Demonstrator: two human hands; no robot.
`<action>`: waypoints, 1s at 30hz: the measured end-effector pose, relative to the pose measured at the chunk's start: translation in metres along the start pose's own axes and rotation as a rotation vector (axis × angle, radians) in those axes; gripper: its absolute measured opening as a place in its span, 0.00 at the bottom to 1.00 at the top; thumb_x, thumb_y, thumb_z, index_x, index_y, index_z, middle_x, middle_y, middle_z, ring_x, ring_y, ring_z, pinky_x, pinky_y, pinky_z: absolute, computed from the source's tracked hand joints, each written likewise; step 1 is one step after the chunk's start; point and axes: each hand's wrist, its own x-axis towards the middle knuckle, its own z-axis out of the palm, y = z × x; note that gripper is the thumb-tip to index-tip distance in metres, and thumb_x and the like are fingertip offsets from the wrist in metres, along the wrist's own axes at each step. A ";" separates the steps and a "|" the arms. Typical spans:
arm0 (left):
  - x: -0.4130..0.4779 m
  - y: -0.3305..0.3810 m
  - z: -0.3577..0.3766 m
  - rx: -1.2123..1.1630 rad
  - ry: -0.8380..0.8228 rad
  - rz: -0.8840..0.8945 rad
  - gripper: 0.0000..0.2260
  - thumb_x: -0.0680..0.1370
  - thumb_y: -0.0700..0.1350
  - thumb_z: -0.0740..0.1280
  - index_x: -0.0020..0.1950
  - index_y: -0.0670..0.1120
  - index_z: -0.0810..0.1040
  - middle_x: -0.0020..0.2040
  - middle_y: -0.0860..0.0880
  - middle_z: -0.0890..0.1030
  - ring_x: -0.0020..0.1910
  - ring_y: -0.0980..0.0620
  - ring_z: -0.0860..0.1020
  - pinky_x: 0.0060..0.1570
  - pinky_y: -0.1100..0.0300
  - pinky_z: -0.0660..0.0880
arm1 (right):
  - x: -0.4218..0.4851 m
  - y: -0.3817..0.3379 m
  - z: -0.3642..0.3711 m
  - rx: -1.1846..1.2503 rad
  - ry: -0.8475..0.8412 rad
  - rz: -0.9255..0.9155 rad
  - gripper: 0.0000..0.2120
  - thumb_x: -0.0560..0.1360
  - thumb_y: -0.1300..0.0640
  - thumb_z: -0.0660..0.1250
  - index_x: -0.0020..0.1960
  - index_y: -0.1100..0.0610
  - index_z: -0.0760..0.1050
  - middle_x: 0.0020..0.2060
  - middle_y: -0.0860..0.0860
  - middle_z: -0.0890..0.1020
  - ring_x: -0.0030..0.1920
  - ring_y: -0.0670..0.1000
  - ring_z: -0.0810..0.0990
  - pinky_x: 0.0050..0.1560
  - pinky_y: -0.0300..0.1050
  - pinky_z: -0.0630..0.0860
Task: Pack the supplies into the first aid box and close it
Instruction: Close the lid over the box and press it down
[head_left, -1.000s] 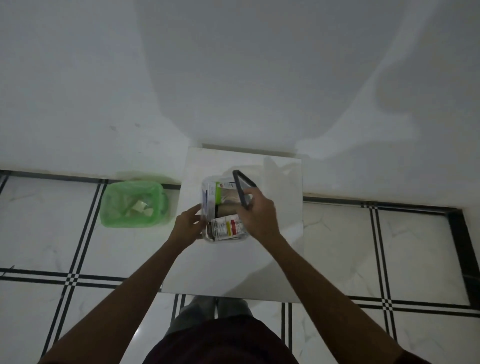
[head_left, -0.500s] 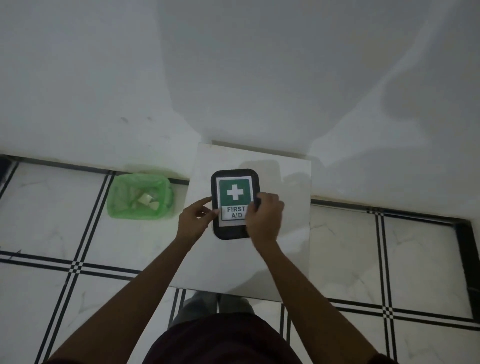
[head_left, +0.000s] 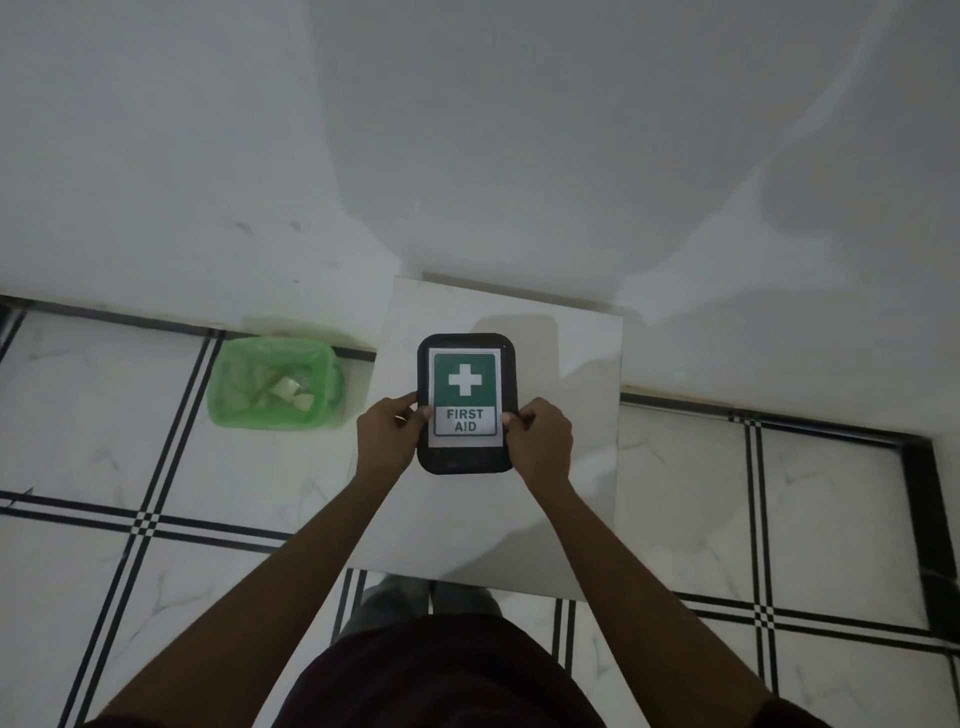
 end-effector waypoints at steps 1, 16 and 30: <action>-0.002 0.002 0.003 0.032 0.027 0.023 0.13 0.75 0.45 0.69 0.58 0.42 0.81 0.40 0.41 0.81 0.40 0.42 0.80 0.47 0.47 0.79 | 0.001 0.001 0.003 0.031 0.001 0.009 0.10 0.75 0.56 0.68 0.44 0.62 0.72 0.42 0.58 0.79 0.39 0.51 0.74 0.35 0.35 0.66; -0.014 0.014 0.038 0.334 0.072 -0.010 0.20 0.80 0.57 0.45 0.69 0.51 0.60 0.48 0.48 0.81 0.42 0.46 0.80 0.41 0.45 0.81 | 0.007 0.005 0.050 0.161 0.182 -0.012 0.08 0.79 0.53 0.53 0.49 0.57 0.65 0.44 0.55 0.79 0.41 0.53 0.81 0.38 0.48 0.82; -0.013 -0.003 0.034 0.249 -0.013 0.044 0.25 0.78 0.64 0.42 0.68 0.53 0.61 0.52 0.49 0.80 0.45 0.50 0.81 0.41 0.47 0.82 | 0.006 0.015 0.045 0.012 0.162 -0.098 0.14 0.81 0.47 0.53 0.51 0.57 0.67 0.44 0.53 0.77 0.42 0.51 0.78 0.40 0.47 0.80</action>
